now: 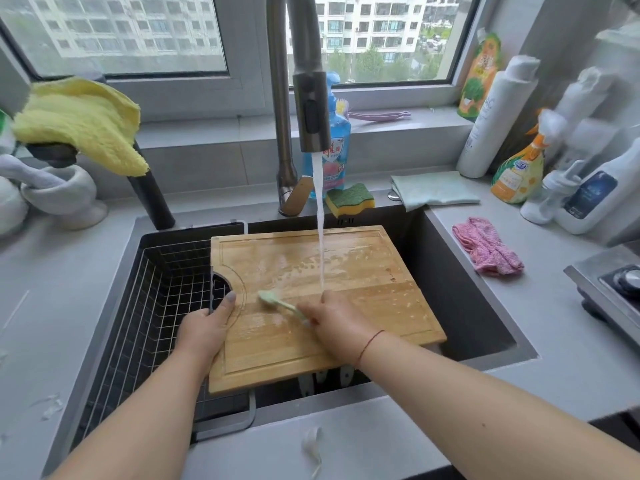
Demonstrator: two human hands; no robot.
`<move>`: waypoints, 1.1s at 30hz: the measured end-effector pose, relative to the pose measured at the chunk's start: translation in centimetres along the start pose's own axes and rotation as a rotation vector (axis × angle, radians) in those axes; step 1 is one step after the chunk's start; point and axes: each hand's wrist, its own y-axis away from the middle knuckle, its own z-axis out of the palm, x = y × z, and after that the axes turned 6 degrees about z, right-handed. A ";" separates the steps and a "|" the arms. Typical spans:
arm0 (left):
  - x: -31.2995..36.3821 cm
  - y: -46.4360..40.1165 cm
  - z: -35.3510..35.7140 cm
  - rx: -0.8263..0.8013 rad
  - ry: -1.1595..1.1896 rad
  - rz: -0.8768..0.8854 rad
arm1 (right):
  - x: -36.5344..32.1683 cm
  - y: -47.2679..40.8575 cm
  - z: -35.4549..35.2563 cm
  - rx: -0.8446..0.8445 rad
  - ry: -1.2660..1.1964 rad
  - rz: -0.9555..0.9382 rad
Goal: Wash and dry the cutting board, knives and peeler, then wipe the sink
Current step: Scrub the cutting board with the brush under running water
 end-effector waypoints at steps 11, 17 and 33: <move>0.3 0.5 -0.3 0.001 0.033 0.016 | 7.4 -2.7 -5.0 0.167 0.114 0.469; 0.6 0.9 -0.2 0.003 0.049 -0.008 | 12.6 -2.0 -7.5 0.247 0.046 0.673; 1.3 0.7 0.3 0.021 0.043 -0.018 | 14.2 -1.9 -8.8 0.098 -0.407 0.849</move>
